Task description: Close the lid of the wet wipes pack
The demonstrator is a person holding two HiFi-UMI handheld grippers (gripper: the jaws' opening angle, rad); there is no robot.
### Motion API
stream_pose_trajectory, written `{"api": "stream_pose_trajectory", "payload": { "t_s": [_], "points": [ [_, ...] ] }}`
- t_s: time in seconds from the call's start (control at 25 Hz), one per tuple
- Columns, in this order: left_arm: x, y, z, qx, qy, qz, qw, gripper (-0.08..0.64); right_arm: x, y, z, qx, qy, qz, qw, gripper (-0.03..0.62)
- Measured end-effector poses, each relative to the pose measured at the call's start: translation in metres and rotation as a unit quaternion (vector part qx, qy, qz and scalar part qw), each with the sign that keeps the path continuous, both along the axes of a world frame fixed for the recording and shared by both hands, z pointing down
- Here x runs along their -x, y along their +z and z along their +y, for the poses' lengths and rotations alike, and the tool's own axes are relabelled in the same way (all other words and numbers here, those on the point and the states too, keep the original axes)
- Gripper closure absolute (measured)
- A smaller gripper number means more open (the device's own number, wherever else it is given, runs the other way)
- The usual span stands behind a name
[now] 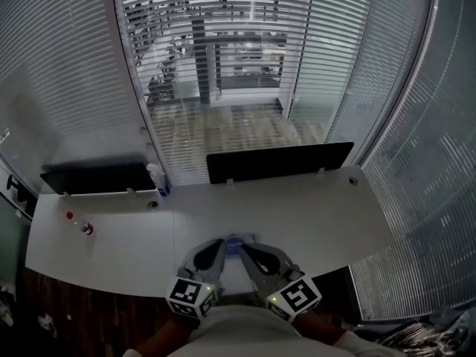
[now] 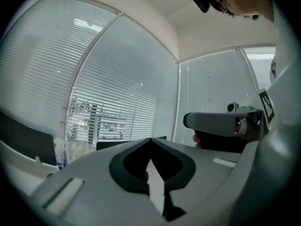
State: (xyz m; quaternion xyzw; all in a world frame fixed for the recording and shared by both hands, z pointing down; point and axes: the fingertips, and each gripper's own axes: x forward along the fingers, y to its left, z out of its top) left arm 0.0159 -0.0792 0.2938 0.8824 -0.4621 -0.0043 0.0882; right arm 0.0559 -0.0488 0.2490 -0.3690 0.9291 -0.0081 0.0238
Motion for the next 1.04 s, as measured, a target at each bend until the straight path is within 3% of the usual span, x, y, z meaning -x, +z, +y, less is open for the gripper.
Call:
{"api": "stream_pose_trajectory", "payload": {
  "t_s": [0.36, 1.04],
  "points": [
    [-0.001, 0.011, -0.002, -0.010, 0.010, -0.001, 0.9999, 0.557, 0.003, 0.008, -0.001, -0.014, 0.002, 0.000, 1.000, 0.592],
    [-0.007, 0.000, -0.001, -0.004, 0.017, 0.001, 0.9998, 0.557, -0.001, -0.001, -0.003, 0.002, 0.002, 0.006, 1.000, 0.592]
  ]
}}
